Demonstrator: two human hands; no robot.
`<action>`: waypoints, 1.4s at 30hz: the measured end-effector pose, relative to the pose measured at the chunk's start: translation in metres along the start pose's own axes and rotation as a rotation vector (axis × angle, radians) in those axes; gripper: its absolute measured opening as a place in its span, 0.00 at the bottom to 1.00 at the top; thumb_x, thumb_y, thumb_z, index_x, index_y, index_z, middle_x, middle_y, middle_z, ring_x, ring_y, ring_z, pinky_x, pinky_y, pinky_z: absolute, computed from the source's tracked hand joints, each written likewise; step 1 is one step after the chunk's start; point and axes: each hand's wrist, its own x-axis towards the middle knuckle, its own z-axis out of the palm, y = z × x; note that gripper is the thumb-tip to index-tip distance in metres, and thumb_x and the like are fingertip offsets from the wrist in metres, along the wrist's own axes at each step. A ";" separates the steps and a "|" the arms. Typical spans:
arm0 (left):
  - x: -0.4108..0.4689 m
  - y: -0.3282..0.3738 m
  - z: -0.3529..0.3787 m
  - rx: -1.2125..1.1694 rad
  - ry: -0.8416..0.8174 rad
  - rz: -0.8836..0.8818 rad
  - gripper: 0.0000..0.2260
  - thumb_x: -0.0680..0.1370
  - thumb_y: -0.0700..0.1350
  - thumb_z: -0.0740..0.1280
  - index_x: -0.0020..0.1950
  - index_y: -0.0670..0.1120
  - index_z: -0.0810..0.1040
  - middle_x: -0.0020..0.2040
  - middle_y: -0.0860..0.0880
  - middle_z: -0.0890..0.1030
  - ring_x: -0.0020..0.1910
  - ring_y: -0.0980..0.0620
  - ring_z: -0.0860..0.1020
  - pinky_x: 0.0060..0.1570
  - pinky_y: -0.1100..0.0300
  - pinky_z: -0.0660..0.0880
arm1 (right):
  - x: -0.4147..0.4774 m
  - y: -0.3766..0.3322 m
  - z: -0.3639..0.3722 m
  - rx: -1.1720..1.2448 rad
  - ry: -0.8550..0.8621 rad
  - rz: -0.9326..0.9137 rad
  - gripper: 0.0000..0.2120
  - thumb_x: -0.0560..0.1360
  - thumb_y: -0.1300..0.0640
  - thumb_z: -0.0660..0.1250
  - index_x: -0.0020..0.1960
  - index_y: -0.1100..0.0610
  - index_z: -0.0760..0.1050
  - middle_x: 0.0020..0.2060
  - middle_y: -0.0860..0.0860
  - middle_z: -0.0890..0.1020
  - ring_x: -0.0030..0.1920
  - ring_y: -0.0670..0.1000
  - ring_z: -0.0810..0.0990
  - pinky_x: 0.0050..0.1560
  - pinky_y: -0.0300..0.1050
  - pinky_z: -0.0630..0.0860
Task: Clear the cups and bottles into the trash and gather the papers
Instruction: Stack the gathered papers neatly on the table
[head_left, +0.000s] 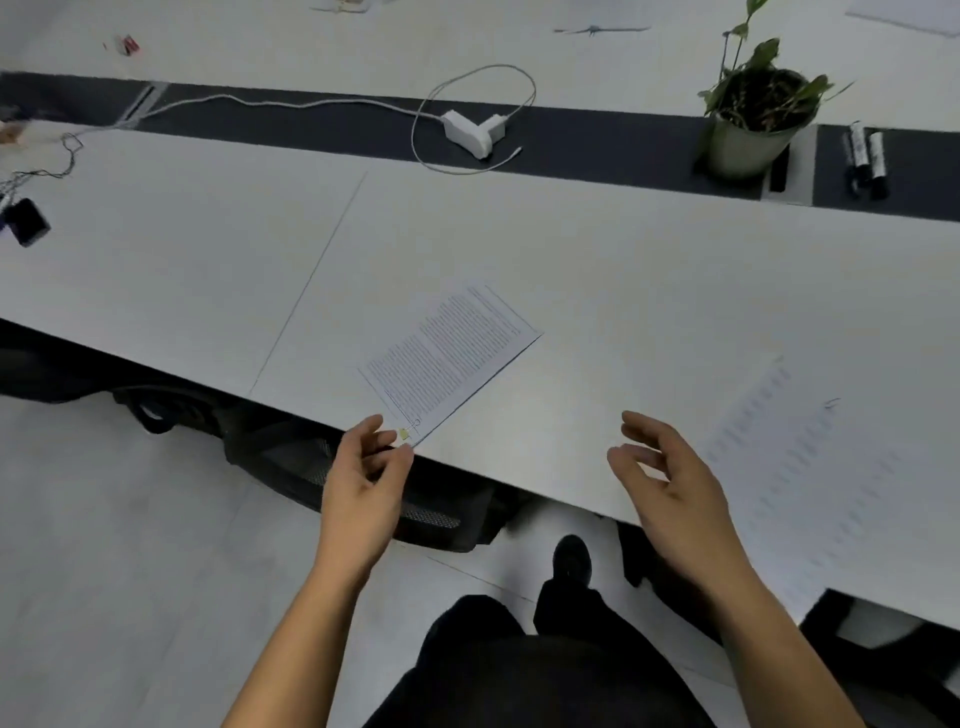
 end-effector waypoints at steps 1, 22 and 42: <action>0.018 -0.002 0.000 0.032 0.001 -0.006 0.19 0.79 0.43 0.69 0.69 0.50 0.72 0.58 0.52 0.78 0.53 0.57 0.79 0.55 0.56 0.77 | 0.004 -0.006 0.004 -0.003 0.016 0.008 0.17 0.80 0.50 0.65 0.68 0.42 0.72 0.63 0.33 0.75 0.58 0.29 0.74 0.46 0.25 0.71; 0.189 -0.146 0.061 -0.277 -0.189 -0.968 0.21 0.73 0.34 0.73 0.65 0.36 0.71 0.63 0.38 0.78 0.48 0.45 0.81 0.42 0.52 0.82 | 0.050 0.077 0.061 0.128 0.720 0.637 0.40 0.76 0.47 0.71 0.80 0.49 0.52 0.79 0.54 0.50 0.77 0.55 0.55 0.75 0.52 0.59; 0.129 -0.052 0.066 0.024 -0.302 -0.138 0.10 0.78 0.32 0.65 0.50 0.47 0.74 0.50 0.38 0.80 0.36 0.44 0.80 0.42 0.52 0.80 | 0.045 0.121 0.006 0.907 1.375 0.841 0.31 0.77 0.53 0.70 0.76 0.57 0.62 0.69 0.54 0.71 0.64 0.57 0.74 0.63 0.50 0.73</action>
